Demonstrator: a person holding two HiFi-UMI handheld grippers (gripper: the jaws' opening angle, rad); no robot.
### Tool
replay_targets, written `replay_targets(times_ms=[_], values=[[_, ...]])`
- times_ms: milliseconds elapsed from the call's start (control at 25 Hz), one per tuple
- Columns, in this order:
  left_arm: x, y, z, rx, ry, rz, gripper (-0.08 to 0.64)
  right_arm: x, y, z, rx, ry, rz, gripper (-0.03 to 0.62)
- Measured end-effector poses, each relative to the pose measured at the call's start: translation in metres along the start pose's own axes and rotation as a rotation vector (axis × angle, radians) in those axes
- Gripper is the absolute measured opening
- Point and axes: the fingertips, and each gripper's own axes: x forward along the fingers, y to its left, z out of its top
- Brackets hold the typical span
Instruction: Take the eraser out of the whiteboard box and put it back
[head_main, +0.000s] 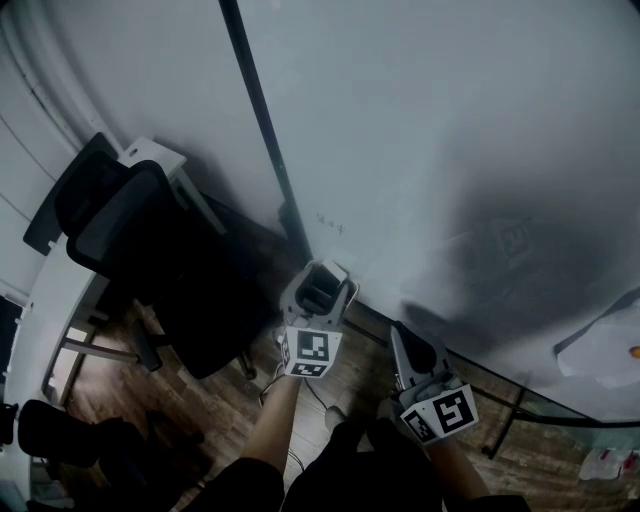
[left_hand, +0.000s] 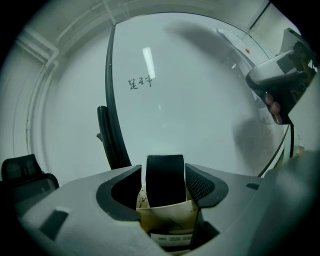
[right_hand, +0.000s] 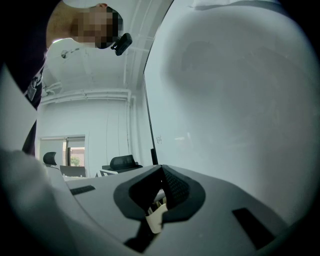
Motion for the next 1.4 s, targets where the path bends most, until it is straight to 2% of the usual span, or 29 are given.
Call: replay_targets(times_ms=[200, 400, 720, 880, 920, 1000, 1080, 1200, 1400], values=[[-0.001, 0.001, 0.009, -0.013, -0.028, -0.002, 0.249, -0.001, -0.001, 0.002, 0.002, -0.006, -0.001, 0.002], [-0.009, 0.005, 0.033, -0.031, -0.093, -0.003, 0.249, -0.002, -0.001, 0.005, 0.006, -0.016, 0.008, 0.003], [-0.043, 0.014, 0.078, -0.178, -0.201, 0.028, 0.249, -0.002, 0.001, 0.013, 0.013, -0.041, 0.034, 0.002], [-0.065, 0.009, 0.096, -0.219, -0.238, 0.042, 0.241, 0.002, 0.004, 0.015, 0.01, -0.051, 0.057, 0.003], [-0.071, 0.007, 0.099, -0.226, -0.242, 0.049, 0.22, 0.004, 0.005, 0.015, 0.009, -0.054, 0.064, 0.002], [-0.083, 0.003, 0.103, -0.244, -0.254, 0.061, 0.112, 0.006, 0.005, 0.015, 0.009, -0.057, 0.077, 0.003], [-0.093, -0.001, 0.104, -0.263, -0.261, 0.068, 0.056, 0.008, 0.005, 0.014, 0.01, -0.058, 0.087, 0.003], [-0.107, -0.011, 0.108, -0.277, -0.259, 0.07, 0.026, 0.009, 0.005, 0.014, 0.008, -0.059, 0.1, 0.002], [-0.123, -0.022, 0.111, -0.259, -0.257, 0.075, 0.005, 0.012, 0.01, 0.016, 0.003, -0.061, 0.124, 0.003]])
